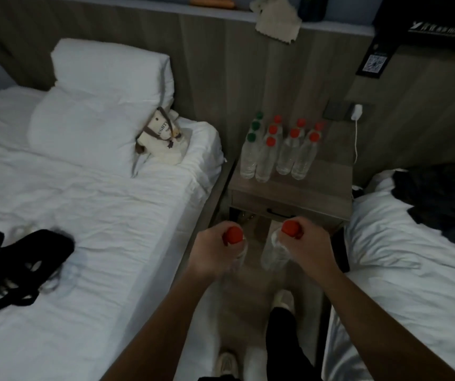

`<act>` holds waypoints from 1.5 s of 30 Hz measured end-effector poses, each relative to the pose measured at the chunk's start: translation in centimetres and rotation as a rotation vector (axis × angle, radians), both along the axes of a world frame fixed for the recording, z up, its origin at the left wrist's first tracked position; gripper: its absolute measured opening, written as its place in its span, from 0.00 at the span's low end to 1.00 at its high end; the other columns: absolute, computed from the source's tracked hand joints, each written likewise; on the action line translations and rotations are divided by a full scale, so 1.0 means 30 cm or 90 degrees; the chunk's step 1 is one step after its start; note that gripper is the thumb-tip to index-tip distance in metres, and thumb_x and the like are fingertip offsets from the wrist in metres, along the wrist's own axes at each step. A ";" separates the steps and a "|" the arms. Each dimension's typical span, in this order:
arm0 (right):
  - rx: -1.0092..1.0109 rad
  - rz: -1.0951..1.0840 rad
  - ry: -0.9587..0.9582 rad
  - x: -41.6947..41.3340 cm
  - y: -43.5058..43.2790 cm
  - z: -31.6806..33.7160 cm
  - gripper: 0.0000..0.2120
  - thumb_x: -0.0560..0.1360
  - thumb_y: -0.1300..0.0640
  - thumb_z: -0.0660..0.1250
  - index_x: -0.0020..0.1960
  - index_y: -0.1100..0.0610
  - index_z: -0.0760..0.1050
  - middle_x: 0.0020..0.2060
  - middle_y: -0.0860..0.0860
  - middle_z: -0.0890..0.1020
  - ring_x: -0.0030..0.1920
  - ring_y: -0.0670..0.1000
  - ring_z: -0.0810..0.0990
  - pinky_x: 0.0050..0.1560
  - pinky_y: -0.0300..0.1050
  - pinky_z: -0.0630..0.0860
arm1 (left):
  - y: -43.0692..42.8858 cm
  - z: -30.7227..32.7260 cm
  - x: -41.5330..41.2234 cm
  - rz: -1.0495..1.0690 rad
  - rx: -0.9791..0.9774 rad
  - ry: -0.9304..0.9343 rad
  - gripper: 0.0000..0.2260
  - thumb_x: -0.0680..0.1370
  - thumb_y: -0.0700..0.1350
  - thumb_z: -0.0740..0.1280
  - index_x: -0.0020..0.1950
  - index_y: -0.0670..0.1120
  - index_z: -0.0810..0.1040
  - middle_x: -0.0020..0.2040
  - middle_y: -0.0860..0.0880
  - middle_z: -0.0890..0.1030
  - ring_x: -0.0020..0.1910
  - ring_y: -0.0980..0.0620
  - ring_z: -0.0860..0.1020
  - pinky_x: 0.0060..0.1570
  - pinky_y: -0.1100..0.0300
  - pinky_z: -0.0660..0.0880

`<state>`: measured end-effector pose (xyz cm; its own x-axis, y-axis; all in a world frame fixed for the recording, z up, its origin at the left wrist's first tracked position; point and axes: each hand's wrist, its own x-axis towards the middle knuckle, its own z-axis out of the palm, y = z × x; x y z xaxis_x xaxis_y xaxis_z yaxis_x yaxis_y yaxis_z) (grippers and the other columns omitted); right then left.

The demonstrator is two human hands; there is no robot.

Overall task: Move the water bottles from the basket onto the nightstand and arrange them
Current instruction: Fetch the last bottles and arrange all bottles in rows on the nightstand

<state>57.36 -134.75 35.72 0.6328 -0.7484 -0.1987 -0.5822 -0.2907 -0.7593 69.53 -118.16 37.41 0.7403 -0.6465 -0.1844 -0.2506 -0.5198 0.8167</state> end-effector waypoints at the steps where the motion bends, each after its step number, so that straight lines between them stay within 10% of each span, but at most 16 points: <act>1: 0.001 -0.002 0.008 0.015 -0.045 -0.012 0.09 0.69 0.50 0.73 0.48 0.48 0.77 0.41 0.45 0.81 0.45 0.47 0.79 0.49 0.43 0.75 | -0.048 -0.011 0.018 0.000 0.006 -0.003 0.14 0.70 0.46 0.74 0.36 0.64 0.73 0.33 0.61 0.77 0.34 0.74 0.75 0.33 0.79 0.69; 13: 0.001 0.096 0.072 0.190 -0.599 -0.100 0.09 0.71 0.44 0.69 0.49 0.44 0.76 0.41 0.42 0.82 0.45 0.46 0.81 0.50 0.49 0.78 | -0.611 -0.082 0.171 -0.013 0.150 -0.083 0.14 0.69 0.55 0.73 0.52 0.55 0.80 0.40 0.58 0.78 0.42 0.56 0.79 0.46 0.60 0.76; 36: 0.075 0.062 0.199 0.468 -0.959 -0.194 0.09 0.72 0.44 0.69 0.49 0.45 0.75 0.40 0.44 0.80 0.45 0.48 0.80 0.46 0.45 0.75 | -1.098 -0.262 0.542 -0.228 0.231 -0.069 0.12 0.70 0.59 0.64 0.48 0.56 0.77 0.42 0.56 0.81 0.43 0.57 0.78 0.49 0.55 0.78; 45: 0.125 -0.045 0.244 0.592 -0.999 -0.266 0.22 0.67 0.37 0.65 0.56 0.47 0.75 0.45 0.50 0.84 0.46 0.54 0.82 0.50 0.57 0.79 | -1.217 -0.292 0.676 -0.323 0.265 -0.039 0.16 0.74 0.56 0.65 0.62 0.60 0.73 0.55 0.51 0.80 0.54 0.49 0.78 0.54 0.53 0.76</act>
